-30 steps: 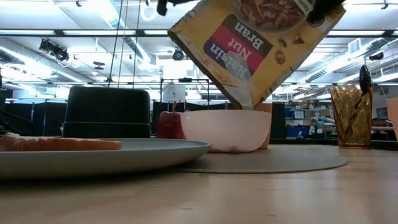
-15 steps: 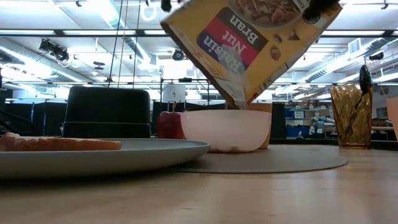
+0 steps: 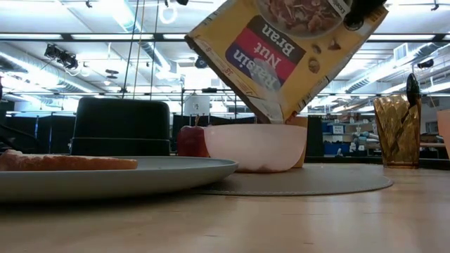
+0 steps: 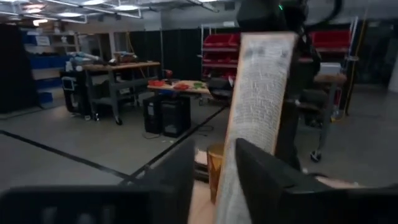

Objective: Arrange a breakfast setting
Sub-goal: Pour the cereal from the yellow cereal box into the orange bowl

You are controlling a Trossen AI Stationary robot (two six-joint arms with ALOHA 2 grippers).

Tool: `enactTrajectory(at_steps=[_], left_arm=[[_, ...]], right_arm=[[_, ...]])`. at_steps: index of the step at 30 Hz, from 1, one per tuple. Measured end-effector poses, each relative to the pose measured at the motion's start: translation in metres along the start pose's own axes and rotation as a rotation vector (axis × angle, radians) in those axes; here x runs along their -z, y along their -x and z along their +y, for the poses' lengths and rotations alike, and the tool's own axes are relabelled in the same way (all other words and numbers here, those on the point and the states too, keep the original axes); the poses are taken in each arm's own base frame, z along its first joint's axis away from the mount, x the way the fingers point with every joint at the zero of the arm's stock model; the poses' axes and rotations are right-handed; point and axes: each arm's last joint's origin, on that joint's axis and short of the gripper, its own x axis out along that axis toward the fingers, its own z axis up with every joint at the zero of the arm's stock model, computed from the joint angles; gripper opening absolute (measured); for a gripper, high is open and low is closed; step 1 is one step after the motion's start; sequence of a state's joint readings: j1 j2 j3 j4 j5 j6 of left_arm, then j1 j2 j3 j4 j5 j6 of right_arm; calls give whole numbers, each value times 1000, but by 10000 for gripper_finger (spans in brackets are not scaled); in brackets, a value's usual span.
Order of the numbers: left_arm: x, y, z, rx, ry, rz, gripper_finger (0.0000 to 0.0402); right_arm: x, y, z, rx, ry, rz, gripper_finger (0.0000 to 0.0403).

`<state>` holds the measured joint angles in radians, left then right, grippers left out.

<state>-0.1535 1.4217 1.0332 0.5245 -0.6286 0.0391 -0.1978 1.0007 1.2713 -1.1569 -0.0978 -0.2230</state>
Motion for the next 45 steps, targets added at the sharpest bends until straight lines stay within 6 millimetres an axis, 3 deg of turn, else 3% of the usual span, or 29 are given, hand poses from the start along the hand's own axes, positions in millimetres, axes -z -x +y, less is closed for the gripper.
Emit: enactTrajectory(at_steps=[4, 5, 14, 28, 35, 45], left_arm=[[2, -3, -4, 6, 54, -25, 24], [3, -3, -5, -2, 79, -34, 14], [17, -7, -16, -229, 149, -80, 5], [45, -20, -25, -255, 230, -67, 4], [47, -31, -34, -255, 256, -81, 3], [51, -28, -43, -232, 221, -37, 4]], right_arm=[[-3, -1, -1, 11, -63, -17, 155], [-3, -1, -1, 17, -85, -17, 155], [-5, -7, -3, 31, -162, 3, 155], [-8, -11, -1, 14, -131, 1, 155], [-10, -10, 3, 11, -108, -15, 155], [-7, -11, 4, 2, -87, 14, 155]])
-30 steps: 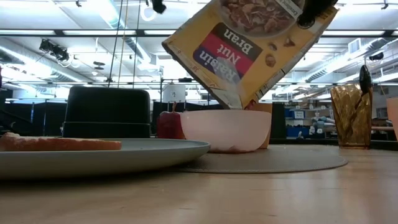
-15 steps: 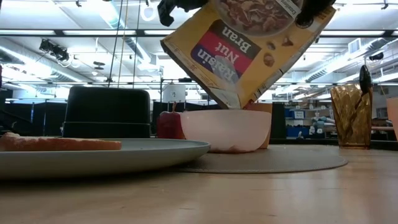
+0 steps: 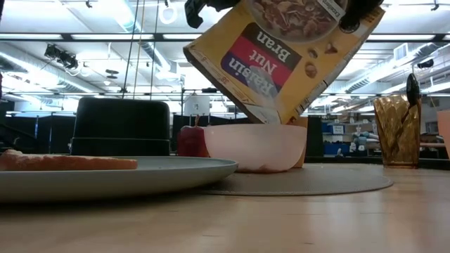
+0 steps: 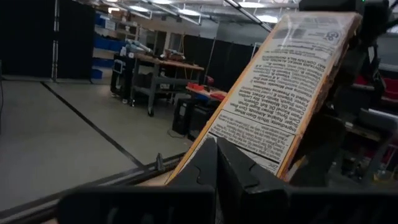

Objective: Arrange a breakfast setting
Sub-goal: Pour the cereal from the yellow cereal box into the orange bowl

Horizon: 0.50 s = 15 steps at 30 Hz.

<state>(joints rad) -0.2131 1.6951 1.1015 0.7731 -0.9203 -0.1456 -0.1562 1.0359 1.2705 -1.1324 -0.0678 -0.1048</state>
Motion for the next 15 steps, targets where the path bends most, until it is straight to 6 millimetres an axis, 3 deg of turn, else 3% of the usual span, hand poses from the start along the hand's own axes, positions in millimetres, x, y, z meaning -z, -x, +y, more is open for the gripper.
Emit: enactTrajectory(at_steps=[15], left_arm=[[2, 5, -2, -23, -34, 18, 6]], right_arm=[[-25, 8, 10, 23, 138, 60, 155]])
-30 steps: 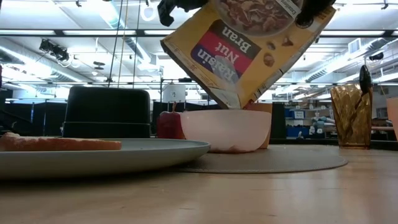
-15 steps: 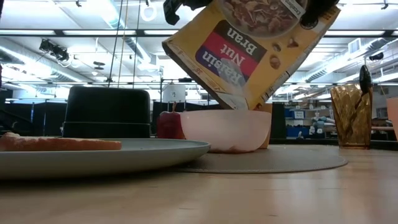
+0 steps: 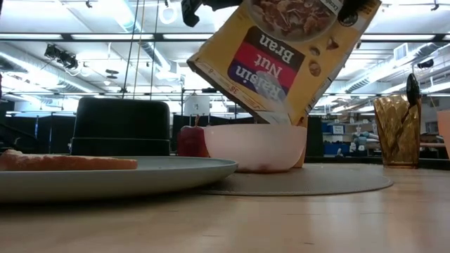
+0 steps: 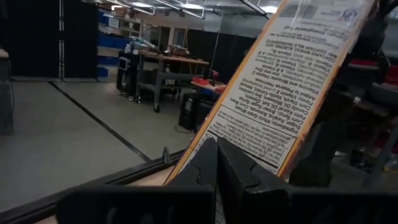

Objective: Arrange a breakfast setting
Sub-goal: Pour the cereal from the yellow cereal box into the orange bowl

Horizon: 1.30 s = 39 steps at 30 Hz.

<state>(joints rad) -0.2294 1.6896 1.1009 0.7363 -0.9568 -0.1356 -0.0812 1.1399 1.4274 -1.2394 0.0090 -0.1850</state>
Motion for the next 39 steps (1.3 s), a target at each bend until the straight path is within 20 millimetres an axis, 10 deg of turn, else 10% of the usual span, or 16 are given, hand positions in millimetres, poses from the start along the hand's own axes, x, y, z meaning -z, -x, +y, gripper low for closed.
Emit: enactTrajectory(at_steps=[23, 39], left_arm=[[-16, 43, -10, -137, -165, 39, 7], [-13, 44, -9, -176, -204, 51, 7]], right_arm=[[-54, -7, 0, -18, -63, 6, 155], [-55, -7, 0, -36, -107, 14, 155]])
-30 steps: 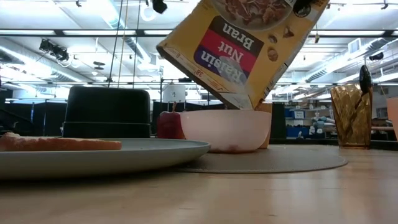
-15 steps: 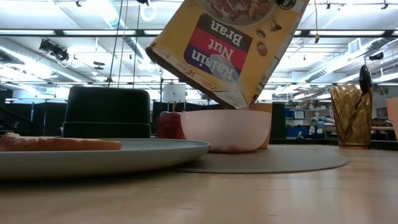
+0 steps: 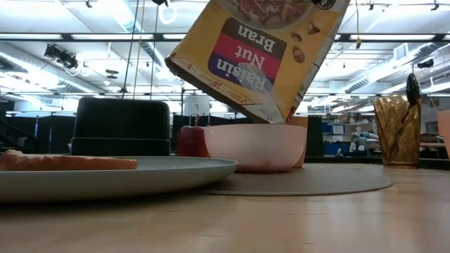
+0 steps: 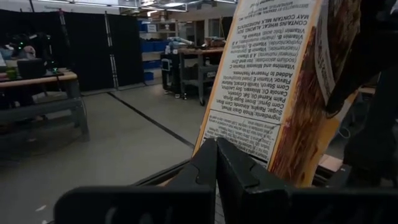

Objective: Arrange a breakfast setting
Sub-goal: Pour the cereal from the yellow cereal box into the orange bowl

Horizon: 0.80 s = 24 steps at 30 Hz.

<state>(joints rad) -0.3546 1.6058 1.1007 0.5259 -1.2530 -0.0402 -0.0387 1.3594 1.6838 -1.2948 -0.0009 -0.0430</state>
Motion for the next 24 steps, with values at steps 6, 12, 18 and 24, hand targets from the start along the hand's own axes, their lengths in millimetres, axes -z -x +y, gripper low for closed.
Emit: enactTrajectory(at_steps=[6, 12, 18, 24], left_arm=[[0, 1, 0, -2, 2, -1, 7], [-2, 1, 0, -4, 18, -8, 7], [-3, 1, 0, -11, 18, -14, 7], [-3, 1, 0, 1, 21, -15, 7]], right_arm=[[-1, 1, 0, 0, 6, -9, 152], [-2, 1, 0, 0, 11, -10, 151], [-2, 0, -2, -12, -1, -10, 151], [0, 3, -1, -16, 47, 2, 151]])
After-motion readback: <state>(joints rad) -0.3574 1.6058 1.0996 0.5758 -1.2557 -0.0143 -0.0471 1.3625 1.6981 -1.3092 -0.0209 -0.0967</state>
